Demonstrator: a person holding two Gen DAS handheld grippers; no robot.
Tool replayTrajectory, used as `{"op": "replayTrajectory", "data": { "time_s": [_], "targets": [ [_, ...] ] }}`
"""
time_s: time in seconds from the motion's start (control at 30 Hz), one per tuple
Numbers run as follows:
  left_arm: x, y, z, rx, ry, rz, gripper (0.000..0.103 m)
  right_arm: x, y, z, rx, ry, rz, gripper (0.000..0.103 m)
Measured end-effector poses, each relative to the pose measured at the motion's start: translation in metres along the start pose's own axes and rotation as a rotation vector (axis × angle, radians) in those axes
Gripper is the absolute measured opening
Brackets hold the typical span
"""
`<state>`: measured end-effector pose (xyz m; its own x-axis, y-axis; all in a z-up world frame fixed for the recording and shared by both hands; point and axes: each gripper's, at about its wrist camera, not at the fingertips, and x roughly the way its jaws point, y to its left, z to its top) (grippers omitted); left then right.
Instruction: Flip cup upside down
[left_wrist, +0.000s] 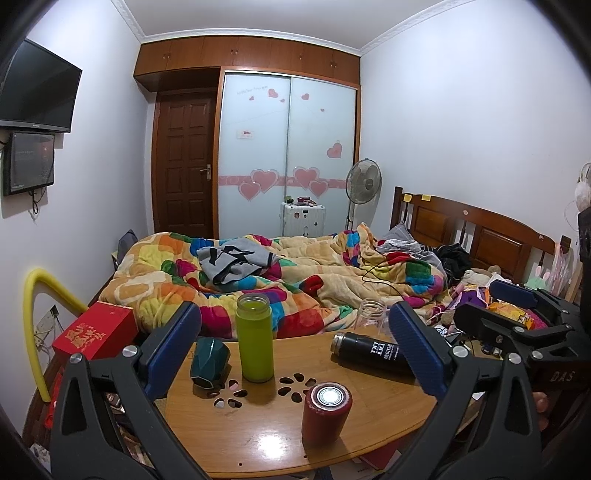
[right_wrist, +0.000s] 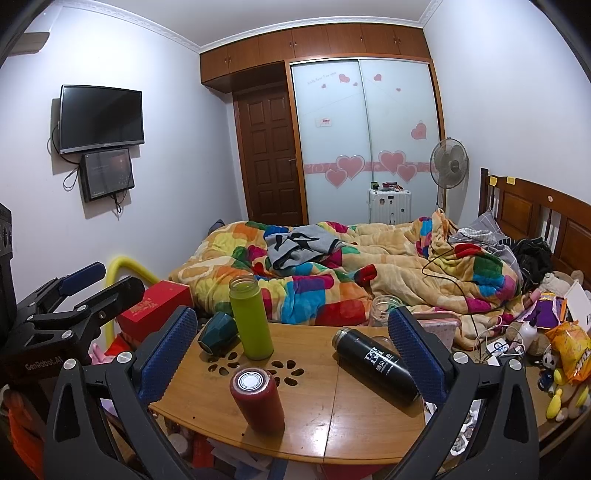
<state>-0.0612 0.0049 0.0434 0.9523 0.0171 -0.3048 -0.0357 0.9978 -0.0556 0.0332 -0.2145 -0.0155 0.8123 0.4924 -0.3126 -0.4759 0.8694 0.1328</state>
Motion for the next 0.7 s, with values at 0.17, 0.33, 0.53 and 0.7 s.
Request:
{"op": "replayTrajectory", "data": {
  "time_s": [0.17, 0.33, 0.53, 0.7],
  "targets": [
    [0.0016, -0.0002, -0.0012, 0.000, 0.001, -0.002, 0.103, -0.0009, -0.0016, -0.0015, 0.001, 0.000, -0.002, 0.103],
    [0.0040, -0.0001, -0.0056, -0.011, 0.014, -0.011, 0.103, -0.0023, -0.0033, -0.0033, 0.003, 0.000, -0.001, 0.103],
    [0.0074, -0.0002, -0.0082, -0.019, 0.023, -0.020, 0.103, -0.0021, -0.0034, -0.0028, 0.003, 0.001, -0.002, 0.103],
    [0.0071, -0.0017, -0.0088, -0.011, 0.018, -0.026, 0.103, -0.0028, -0.0051, -0.0046, 0.006, 0.005, -0.002, 0.103]
  ]
}}
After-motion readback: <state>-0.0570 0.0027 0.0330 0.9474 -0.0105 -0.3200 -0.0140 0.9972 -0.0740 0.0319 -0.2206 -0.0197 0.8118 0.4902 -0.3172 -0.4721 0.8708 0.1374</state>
